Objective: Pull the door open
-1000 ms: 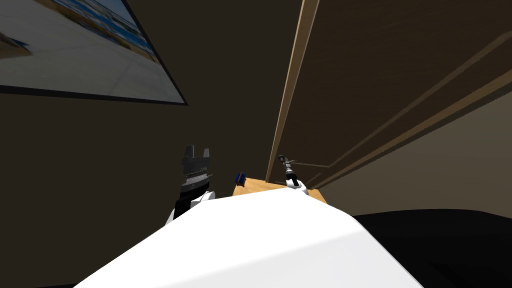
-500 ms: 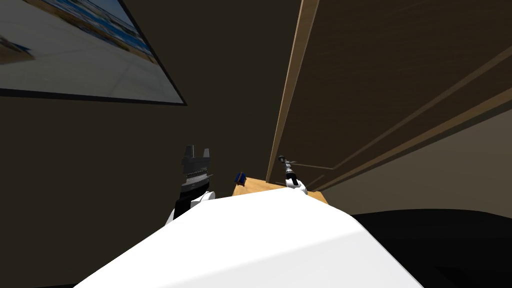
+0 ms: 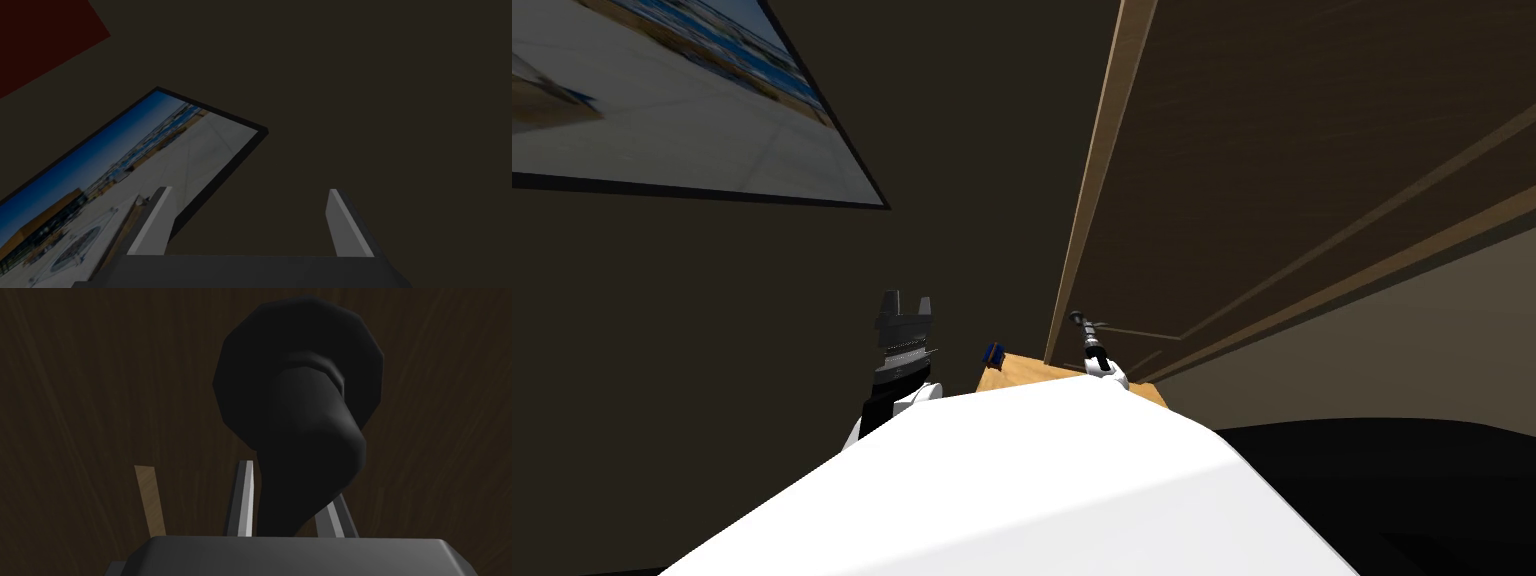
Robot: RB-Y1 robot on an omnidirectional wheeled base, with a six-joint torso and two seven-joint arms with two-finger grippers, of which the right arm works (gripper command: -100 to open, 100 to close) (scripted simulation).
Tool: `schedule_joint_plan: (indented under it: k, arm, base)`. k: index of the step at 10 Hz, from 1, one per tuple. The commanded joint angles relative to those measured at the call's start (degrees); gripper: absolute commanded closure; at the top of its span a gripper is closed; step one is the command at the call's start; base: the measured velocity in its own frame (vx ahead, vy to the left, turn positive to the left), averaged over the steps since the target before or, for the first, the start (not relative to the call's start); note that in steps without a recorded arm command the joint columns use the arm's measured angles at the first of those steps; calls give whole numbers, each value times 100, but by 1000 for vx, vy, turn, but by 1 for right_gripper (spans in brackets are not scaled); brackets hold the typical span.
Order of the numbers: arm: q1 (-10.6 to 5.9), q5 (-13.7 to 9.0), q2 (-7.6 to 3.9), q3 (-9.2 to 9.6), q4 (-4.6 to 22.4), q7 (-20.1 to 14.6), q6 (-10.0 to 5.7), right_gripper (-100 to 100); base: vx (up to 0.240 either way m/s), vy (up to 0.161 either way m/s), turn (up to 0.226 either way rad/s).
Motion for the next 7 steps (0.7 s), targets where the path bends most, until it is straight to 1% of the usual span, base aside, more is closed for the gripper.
schedule_joint_plan:
  k: [1,2,3,4,5,6,7]
  arm:
    - [52,16,-41,60,15,-88,-43,100]
    - [86,22,-107,96,35,-166,-90,100]
    - [104,26,-144,116,46,-209,-115,100]
    - [144,33,-221,158,70,-300,-170,100]
    - [185,40,-301,202,94,-394,-226,100]
    - [245,51,-419,267,130,-534,-310,100]
    - [282,58,-490,306,152,-618,-361,100]
  base:
    - [-172,7,125]
    - [-167,4,133]
    - [-161,23,80]
    - [-198,19,112]
    - [-209,-20,195]
    - [-220,-60,256]
    - [-227,-44,186]
